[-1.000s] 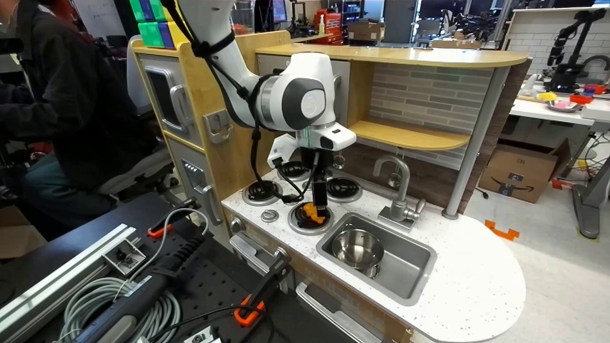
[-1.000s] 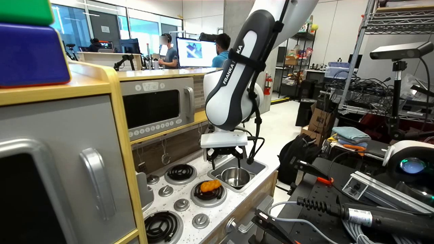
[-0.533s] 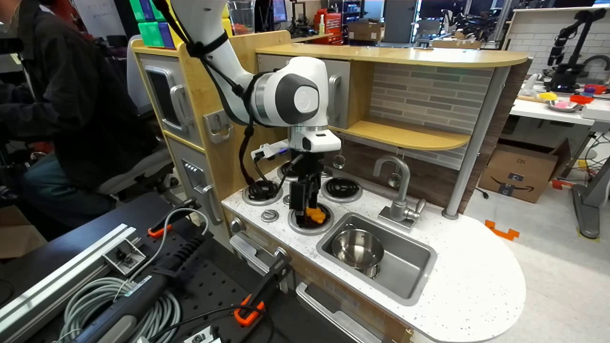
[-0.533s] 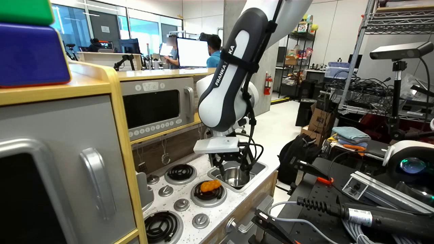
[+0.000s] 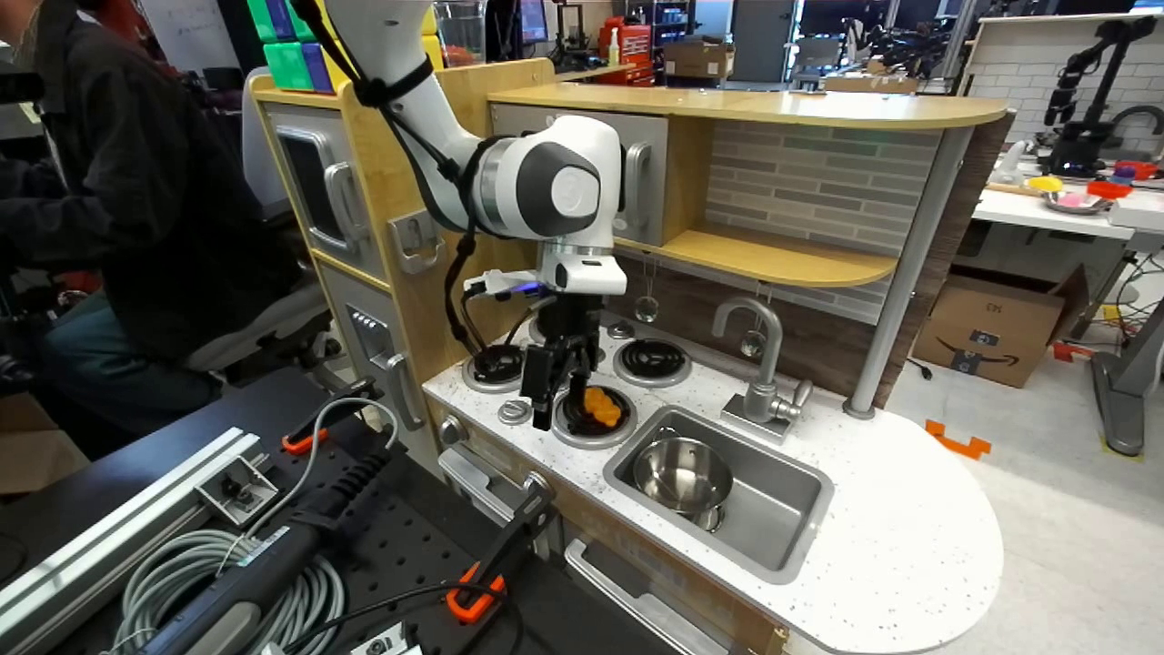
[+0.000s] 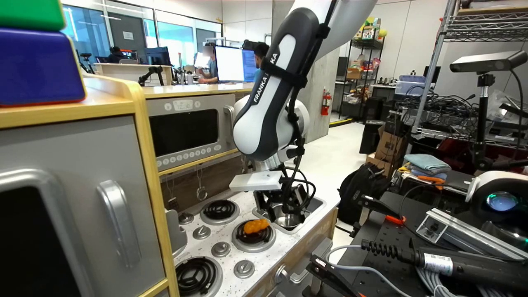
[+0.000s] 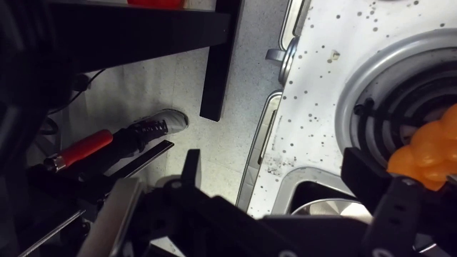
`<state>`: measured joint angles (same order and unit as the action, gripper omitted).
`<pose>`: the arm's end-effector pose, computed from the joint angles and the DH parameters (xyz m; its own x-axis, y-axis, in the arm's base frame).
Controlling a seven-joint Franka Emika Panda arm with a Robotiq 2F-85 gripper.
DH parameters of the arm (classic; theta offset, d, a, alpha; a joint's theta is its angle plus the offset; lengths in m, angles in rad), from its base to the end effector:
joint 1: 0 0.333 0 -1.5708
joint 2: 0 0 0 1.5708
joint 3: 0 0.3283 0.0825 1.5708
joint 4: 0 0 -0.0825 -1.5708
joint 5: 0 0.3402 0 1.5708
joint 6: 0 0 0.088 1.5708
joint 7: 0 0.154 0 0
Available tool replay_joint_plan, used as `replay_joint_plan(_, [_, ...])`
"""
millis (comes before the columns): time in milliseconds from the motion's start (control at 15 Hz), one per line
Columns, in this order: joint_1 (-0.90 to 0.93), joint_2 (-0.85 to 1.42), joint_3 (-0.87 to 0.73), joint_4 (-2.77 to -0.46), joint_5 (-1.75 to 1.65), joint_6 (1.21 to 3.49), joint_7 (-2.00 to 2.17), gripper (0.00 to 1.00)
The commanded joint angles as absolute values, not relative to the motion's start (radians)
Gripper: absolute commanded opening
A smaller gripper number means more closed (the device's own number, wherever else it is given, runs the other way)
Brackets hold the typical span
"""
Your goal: Put the thing on the stove in the pot in the sink
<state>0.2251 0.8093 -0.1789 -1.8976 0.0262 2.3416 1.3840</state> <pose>0.5428 0.0203 0.0572 0.2494 -0.9670 0.0516 -0.9077 -0.2149 0.3604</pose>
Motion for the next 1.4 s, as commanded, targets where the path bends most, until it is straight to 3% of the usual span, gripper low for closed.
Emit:
replay_joint_plan(0, [0.222,0.835,-0.174,-1.883,0.012,2.451,1.409,1.0])
replay_joint_plan(933, [0.213,0.941,-0.135,-1.835,0.086,2.825,1.359,1.0])
replay_joint_plan(1333, [0.205,0.974,-0.131,-1.81,0.109,2.83,1.337,1.0])
